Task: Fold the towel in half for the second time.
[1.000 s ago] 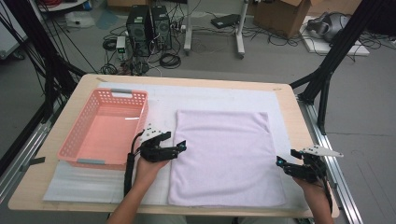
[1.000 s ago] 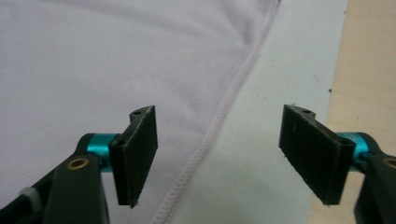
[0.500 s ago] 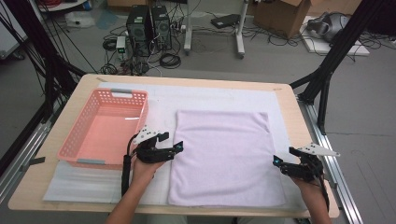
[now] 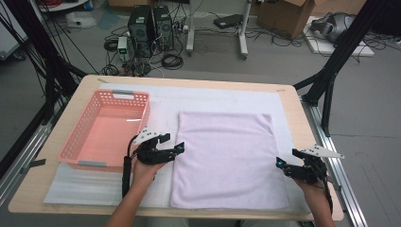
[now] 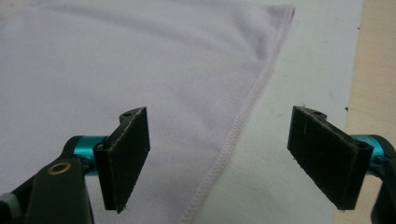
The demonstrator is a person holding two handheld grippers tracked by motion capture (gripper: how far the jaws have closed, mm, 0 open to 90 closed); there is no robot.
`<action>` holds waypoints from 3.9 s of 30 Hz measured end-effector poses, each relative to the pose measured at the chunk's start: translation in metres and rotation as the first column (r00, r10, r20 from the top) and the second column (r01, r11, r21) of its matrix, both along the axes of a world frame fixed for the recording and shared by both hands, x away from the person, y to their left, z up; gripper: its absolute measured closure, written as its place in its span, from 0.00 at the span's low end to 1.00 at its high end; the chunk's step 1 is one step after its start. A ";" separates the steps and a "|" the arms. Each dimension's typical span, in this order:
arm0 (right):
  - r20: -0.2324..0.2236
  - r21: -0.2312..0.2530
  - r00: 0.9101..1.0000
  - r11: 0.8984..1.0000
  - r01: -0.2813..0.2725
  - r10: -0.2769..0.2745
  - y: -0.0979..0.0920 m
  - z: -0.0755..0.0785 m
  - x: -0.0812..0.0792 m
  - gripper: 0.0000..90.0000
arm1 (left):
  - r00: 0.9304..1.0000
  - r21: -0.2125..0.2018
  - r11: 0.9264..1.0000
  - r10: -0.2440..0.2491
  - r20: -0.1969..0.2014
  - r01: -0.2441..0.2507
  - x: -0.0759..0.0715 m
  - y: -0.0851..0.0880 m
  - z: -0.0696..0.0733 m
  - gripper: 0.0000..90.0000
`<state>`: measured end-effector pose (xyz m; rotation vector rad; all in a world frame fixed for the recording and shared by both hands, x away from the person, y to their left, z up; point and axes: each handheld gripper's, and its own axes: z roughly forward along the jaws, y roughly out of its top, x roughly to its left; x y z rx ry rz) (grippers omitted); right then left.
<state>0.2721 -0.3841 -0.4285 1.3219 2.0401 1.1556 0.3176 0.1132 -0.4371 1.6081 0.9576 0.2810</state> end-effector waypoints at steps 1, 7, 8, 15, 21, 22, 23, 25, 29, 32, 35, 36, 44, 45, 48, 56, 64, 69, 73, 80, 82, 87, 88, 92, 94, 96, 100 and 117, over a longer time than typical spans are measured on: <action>-0.002 0.003 1.000 1.000 0.002 -0.002 0.000 0.000 0.001 0.22 | 1.000 0.001 1.000 0.002 -0.005 -0.002 0.001 0.000 0.000 0.26; -0.028 0.011 1.000 1.000 -0.002 0.003 0.001 -0.004 0.009 0.22 | 1.000 0.010 1.000 0.021 -0.022 -0.021 0.007 0.001 0.000 0.30; -0.031 0.004 0.999 1.000 -0.008 0.008 0.001 -0.005 0.012 0.22 | 0.999 0.017 1.000 0.020 -0.043 -0.019 0.010 0.001 0.000 0.30; -0.057 0.013 0.998 1.000 -0.023 0.024 0.005 -0.005 0.032 0.21 | 0.997 0.063 0.997 0.038 -0.065 -0.034 0.033 -0.010 0.008 0.31; -0.090 0.023 0.996 1.000 -0.005 0.007 0.005 -0.003 0.062 0.21 | 0.990 0.138 0.988 0.081 -0.113 -0.066 0.062 -0.015 0.005 0.34; -0.097 0.027 0.995 1.000 -0.002 0.005 0.005 -0.002 0.066 0.21 | 0.990 0.128 0.989 0.085 -0.111 -0.071 0.065 -0.016 0.003 0.34; -0.104 0.030 0.995 1.000 0.003 0.000 0.005 -0.001 0.071 0.21 | 0.988 0.113 0.990 0.093 -0.120 -0.080 0.069 -0.016 -0.001 0.36; -0.109 0.029 0.994 0.999 0.016 -0.013 0.004 0.001 0.080 0.22 | 0.981 0.147 0.985 0.112 -0.158 -0.089 0.076 -0.016 -0.009 0.37; -0.138 0.022 0.990 0.999 0.044 -0.041 0.004 0.001 0.099 0.27 | 0.964 0.165 0.978 0.159 -0.214 -0.125 0.093 -0.019 -0.017 0.39; -0.143 0.032 0.987 0.997 0.074 -0.069 0.004 -0.001 0.112 0.33 | 0.963 0.195 0.970 0.186 -0.196 -0.148 0.102 -0.023 -0.016 0.41; -0.169 0.002 0.980 0.994 0.106 -0.104 0.006 -0.005 0.125 0.40 | 0.959 0.226 0.960 0.210 -0.188 -0.166 0.110 -0.028 -0.016 0.42; -0.177 -0.001 0.978 0.993 0.114 -0.113 0.006 -0.007 0.129 0.42 | 0.956 0.232 0.956 0.224 -0.189 -0.178 0.112 -0.029 -0.016 0.43; -0.201 -0.056 0.969 0.989 0.135 -0.144 0.017 -0.013 0.148 0.61 | 0.967 0.425 0.889 0.235 -0.103 -0.171 0.123 -0.060 -0.012 0.51; -0.205 -0.062 0.968 0.989 0.133 -0.143 0.018 -0.012 0.149 0.65 | 0.966 0.421 0.891 0.235 -0.106 -0.171 0.124 -0.061 -0.012 0.56; -0.218 -0.063 0.969 0.993 0.104 -0.116 0.022 -0.011 0.151 0.87 | 0.965 0.364 0.918 0.221 -0.139 -0.157 0.126 -0.057 -0.013 0.77; -0.144 0.026 0.983 0.993 0.116 -0.111 0.013 0.001 0.145 0.96 | 0.961 0.125 0.974 0.208 -0.182 -0.187 0.125 -0.037 0.003 0.94; -0.019 0.118 0.994 0.987 0.106 -0.105 0.008 0.020 0.133 0.95 | 0.981 0.037 0.985 0.170 -0.099 -0.167 0.113 -0.030 0.018 0.93; -0.024 0.123 0.998 0.991 0.055 -0.052 0.008 0.029 0.123 0.95 | 0.982 0.033 0.988 0.154 -0.105 -0.151 0.098 -0.023 0.014 0.93; -0.001 0.135 1.000 0.991 0.024 -0.024 0.007 0.037 0.111 0.95 | 0.985 0.024 0.991 0.133 -0.113 -0.131 0.084 -0.019 0.015 0.93; -0.011 0.147 1.000 0.989 -0.006 0.007 0.000 0.027 0.079 0.95 | 0.995 0.050 0.997 0.064 -0.081 -0.060 0.057 -0.020 0.024 0.92; -0.008 0.146 1.000 0.989 -0.012 0.013 -0.003 0.024 0.070 0.95 | 0.996 0.057 0.997 0.052 -0.074 -0.048 0.049 -0.021 0.024 0.92; -0.017 0.153 0.999 0.988 -0.024 0.027 -0.005 0.018 0.051 0.95 | 0.996 0.052 0.998 0.025 -0.088 -0.021 0.029 -0.019 0.017 0.92; -0.015 0.150 0.999 0.988 -0.027 0.030 -0.006 0.016 0.047 0.95 | 0.997 0.064 0.998 0.019 -0.080 -0.014 0.024 -0.019 0.016 0.92; -0.017 0.154 0.999 0.987 -0.034 0.037 -0.006 0.010 0.032 0.95 | 0.996 0.070 0.998 0.000 -0.086 0.006 0.007 -0.017 0.009 0.92; -0.020 0.156 0.999 0.987 -0.038 0.042 -0.006 0.006 0.025 0.95 | 0.995 0.076 0.997 -0.011 -0.095 0.018 0.000 -0.015 0.006 0.92; -0.031 0.143 0.998 0.989 -0.046 0.051 -0.006 0.003 0.019 0.95 | 0.995 0.093 0.995 -0.020 -0.098 0.030 -0.006 -0.014 0.002 0.92; -0.045 0.129 0.997 0.990 -0.054 0.061 -0.006 0.003 0.010 0.95 | 0.994 0.105 0.994 -0.030 -0.109 0.042 -0.014 -0.013 -0.006 0.91; -0.076 0.058 0.997 0.998 0.005 -0.001 0.005 0.016 0.026 0.49 | 0.998 0.107 0.994 0.025 -0.063 -0.018 0.009 -0.013 0.009 0.46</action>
